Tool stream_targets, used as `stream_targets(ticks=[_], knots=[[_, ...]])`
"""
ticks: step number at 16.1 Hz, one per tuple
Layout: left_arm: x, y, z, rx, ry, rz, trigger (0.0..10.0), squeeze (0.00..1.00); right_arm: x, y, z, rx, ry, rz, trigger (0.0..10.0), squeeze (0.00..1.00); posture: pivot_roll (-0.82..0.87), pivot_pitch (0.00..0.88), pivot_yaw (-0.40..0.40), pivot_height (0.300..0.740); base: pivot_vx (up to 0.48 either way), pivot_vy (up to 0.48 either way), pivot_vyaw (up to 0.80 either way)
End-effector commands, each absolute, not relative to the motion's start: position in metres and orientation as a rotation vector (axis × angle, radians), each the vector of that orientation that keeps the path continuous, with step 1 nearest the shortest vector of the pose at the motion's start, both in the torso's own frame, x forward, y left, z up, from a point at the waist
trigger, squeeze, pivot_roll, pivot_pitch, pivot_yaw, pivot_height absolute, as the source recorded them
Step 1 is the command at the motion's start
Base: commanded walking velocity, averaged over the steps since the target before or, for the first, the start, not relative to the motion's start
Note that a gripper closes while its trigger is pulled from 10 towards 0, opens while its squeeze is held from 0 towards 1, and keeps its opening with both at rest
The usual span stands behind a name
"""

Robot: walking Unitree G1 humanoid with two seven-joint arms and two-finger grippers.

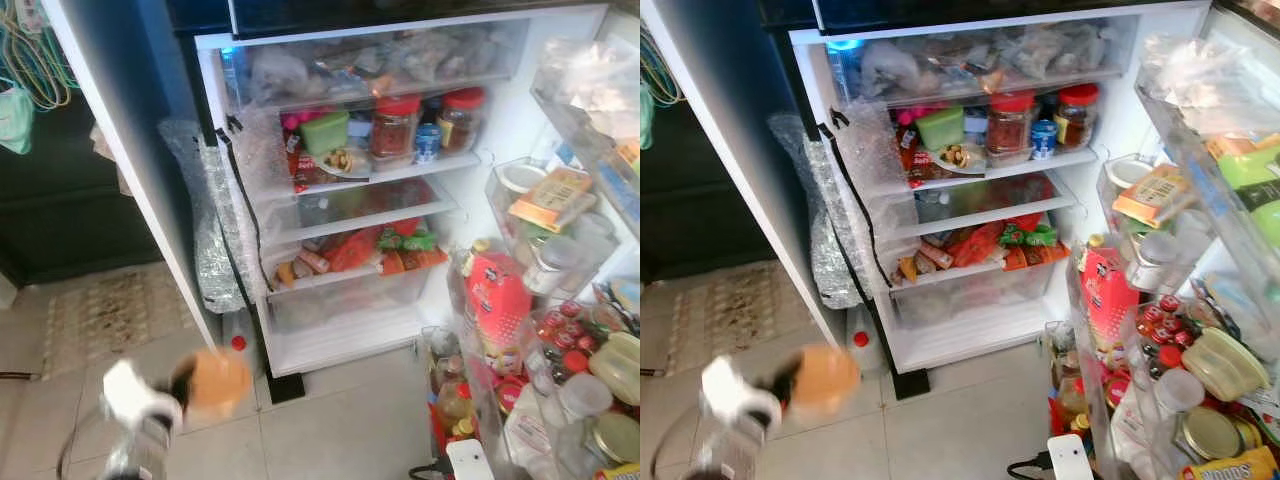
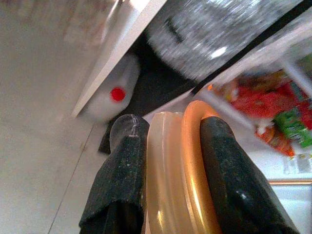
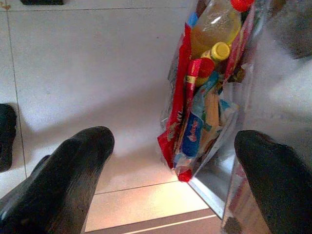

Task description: Restocking fridge

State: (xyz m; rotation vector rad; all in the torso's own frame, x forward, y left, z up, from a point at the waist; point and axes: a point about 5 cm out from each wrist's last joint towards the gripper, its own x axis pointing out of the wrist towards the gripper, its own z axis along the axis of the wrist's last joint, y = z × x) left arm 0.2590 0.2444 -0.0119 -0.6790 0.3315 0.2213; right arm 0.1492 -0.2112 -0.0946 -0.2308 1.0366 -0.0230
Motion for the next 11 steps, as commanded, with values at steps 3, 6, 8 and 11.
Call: stream_targets(ticks=[3,6,8,11], knots=[[0.280,0.217,0.017,-0.657,0.195,0.004,10.0,0.00,0.154,-0.215,-0.092,-0.270,1.028,-0.022,10.0,0.00,0.03,0.000,-0.015,0.740,0.000,0.000,0.00],[0.287,0.197,0.036,-0.619,0.150,-0.121,10.0,0.00,0.162,-0.215,-0.089,-0.298,1.019,-0.045,10.0,0.00,0.02,0.000,-0.001,0.740,0.000,0.000,0.00],[0.282,0.184,0.039,-0.633,0.153,-0.174,10.0,0.00,0.162,-0.216,-0.089,-0.331,1.034,-0.073,10.0,0.00,0.02,0.000,0.007,0.740,0.000,0.000,0.00],[0.274,0.178,0.049,-0.637,0.160,-0.198,10.0,0.00,0.157,-0.220,-0.090,-0.389,1.042,-0.123,10.0,0.00,0.02,0.000,0.012,0.740,0.000,0.000,0.00]])
